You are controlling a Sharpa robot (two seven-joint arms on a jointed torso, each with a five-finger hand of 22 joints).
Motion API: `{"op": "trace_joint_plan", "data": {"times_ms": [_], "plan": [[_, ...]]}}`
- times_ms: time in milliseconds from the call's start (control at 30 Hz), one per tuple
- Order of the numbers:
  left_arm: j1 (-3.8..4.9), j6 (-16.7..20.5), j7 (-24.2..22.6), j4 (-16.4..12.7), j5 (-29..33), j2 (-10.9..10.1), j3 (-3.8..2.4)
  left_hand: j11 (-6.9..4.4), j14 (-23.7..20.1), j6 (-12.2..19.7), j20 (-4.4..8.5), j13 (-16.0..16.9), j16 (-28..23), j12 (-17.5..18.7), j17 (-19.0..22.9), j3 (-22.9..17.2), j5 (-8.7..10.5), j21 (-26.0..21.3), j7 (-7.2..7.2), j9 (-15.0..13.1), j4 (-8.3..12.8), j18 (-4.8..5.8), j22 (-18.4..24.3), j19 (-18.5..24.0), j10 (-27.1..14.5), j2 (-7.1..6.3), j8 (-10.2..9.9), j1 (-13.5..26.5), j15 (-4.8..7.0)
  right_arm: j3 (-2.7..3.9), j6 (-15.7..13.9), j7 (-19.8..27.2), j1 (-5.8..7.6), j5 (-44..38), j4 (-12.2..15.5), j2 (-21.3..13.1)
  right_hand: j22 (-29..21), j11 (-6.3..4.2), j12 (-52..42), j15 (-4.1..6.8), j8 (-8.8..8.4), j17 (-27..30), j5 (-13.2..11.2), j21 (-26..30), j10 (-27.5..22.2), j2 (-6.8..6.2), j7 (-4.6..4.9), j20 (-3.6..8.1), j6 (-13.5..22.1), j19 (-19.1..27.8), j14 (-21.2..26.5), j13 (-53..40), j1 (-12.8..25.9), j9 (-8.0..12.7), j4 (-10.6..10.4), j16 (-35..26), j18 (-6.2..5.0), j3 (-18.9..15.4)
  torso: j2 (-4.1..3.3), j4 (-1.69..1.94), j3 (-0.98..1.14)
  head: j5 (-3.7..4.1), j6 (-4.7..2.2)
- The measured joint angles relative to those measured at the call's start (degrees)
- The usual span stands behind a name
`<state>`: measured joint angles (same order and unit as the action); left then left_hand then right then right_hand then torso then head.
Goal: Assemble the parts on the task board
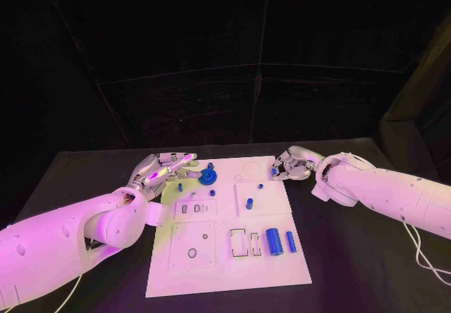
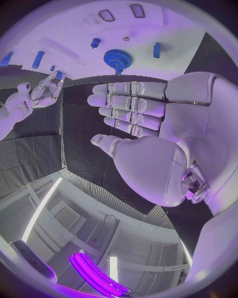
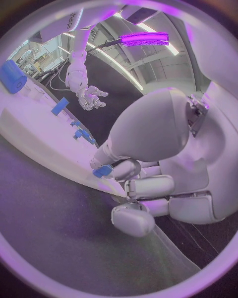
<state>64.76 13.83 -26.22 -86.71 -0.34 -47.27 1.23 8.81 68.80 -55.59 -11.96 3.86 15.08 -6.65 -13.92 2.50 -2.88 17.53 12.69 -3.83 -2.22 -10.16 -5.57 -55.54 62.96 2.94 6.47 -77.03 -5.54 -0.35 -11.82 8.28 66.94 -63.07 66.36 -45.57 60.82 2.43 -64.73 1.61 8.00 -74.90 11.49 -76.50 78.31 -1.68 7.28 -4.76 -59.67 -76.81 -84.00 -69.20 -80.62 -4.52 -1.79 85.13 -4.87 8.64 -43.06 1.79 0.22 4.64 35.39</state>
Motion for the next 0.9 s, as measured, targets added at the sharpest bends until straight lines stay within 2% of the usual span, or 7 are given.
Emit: {"op": "trace_joint_plan", "data": {"times_ms": [67,133,367,500,733,900], "plan": [[0.00,0.00,0.02,0.02,0.00,0.00,0.00,0.00,0.00,0.00,0.00,0.00,0.00,0.00,0.00,0.00,0.00,0.00,0.00,0.00,0.00,-0.01,0.00,0.00,0.00,0.00,0.00,0.00,0.00,0.03,-0.27,0.17,0.00,0.01,0.00,0.00,0.66,-0.43,-0.60,0.26,0.48,0.00,-0.30,-0.49,0.43,0.15,-0.45,0.35,-1.27,-0.35,-0.12,-0.42,-0.14,0.00,0.13,0.38,0.00,0.63,0.00,0.00,0.01,0.01,0.00],[0.00,-0.01,0.04,0.03,0.00,0.00,0.00,0.00,0.00,0.00,0.00,0.00,0.00,0.00,0.00,0.00,0.00,0.00,0.00,0.00,0.00,0.00,0.00,0.00,0.00,0.00,0.00,0.00,0.00,0.03,-0.58,0.41,0.01,0.06,0.09,0.00,1.35,-0.83,-1.18,0.66,1.18,0.00,-0.65,-0.71,0.83,0.38,-0.37,0.62,-1.73,-0.63,0.06,-0.81,-0.06,-0.01,0.21,0.42,0.00,1.31,0.01,0.00,0.01,0.01,0.00],[0.00,-0.03,0.11,0.05,0.00,0.00,0.00,0.00,0.00,0.00,0.00,0.00,0.00,0.00,0.01,0.00,0.00,0.00,0.00,0.00,0.00,0.00,-0.01,0.00,0.00,0.00,0.00,0.00,0.00,-0.01,-2.84,1.72,0.00,0.75,0.73,0.02,2.67,-1.43,-2.06,1.18,1.38,0.01,-0.86,-1.37,1.43,1.37,-0.30,1.35,-1.94,-1.36,0.14,-1.66,-0.28,0.00,0.79,0.74,0.00,2.81,0.01,0.00,0.02,-0.11,0.08],[0.00,-0.03,0.17,0.03,0.00,-0.13,0.00,0.00,0.00,0.00,0.00,0.00,0.00,0.00,0.01,0.00,0.00,0.00,0.00,0.00,0.00,0.00,-0.01,0.00,0.00,0.00,0.00,0.00,0.00,0.02,-4.76,2.27,0.00,1.53,2.13,-0.48,2.94,-1.53,-2.38,1.37,1.40,0.00,-0.82,-1.37,1.54,1.39,-0.29,1.41,-1.94,-1.42,-0.05,-1.85,-0.27,0.00,1.10,0.74,0.00,3.12,0.01,0.00,0.01,-0.25,0.04],[0.01,-0.03,0.28,-0.22,0.00,-0.34,0.01,0.00,0.00,0.00,-0.16,0.00,0.00,0.00,-0.03,0.16,0.00,0.00,0.00,0.00,0.16,0.00,0.01,0.16,0.00,0.00,0.00,0.00,0.00,0.07,-7.40,0.82,0.38,2.57,8.06,-1.65,2.79,-1.53,-1.77,1.37,1.04,-0.04,-0.68,-1.37,1.54,1.82,-0.30,1.41,-1.94,-1.42,-0.05,-1.35,0.16,0.02,1.28,0.74,0.00,3.82,0.22,0.07,-0.27,-0.26,-0.03],[0.06,-0.09,0.29,0.05,0.30,-0.38,0.01,0.00,0.00,0.00,-0.16,0.00,0.00,0.00,-0.05,0.16,0.00,0.00,0.00,0.00,0.16,0.00,0.04,0.16,0.00,0.00,0.00,0.00,0.00,0.10,-8.40,-3.09,0.56,2.11,13.52,-0.37,2.72,-1.20,-1.75,1.37,0.42,-0.04,-0.68,-1.37,1.21,2.05,-0.30,1.40,-1.94,-1.42,-0.05,-0.99,0.40,0.40,1.43,0.74,0.00,3.99,0.37,0.08,-0.37,-0.85,0.23]]}}
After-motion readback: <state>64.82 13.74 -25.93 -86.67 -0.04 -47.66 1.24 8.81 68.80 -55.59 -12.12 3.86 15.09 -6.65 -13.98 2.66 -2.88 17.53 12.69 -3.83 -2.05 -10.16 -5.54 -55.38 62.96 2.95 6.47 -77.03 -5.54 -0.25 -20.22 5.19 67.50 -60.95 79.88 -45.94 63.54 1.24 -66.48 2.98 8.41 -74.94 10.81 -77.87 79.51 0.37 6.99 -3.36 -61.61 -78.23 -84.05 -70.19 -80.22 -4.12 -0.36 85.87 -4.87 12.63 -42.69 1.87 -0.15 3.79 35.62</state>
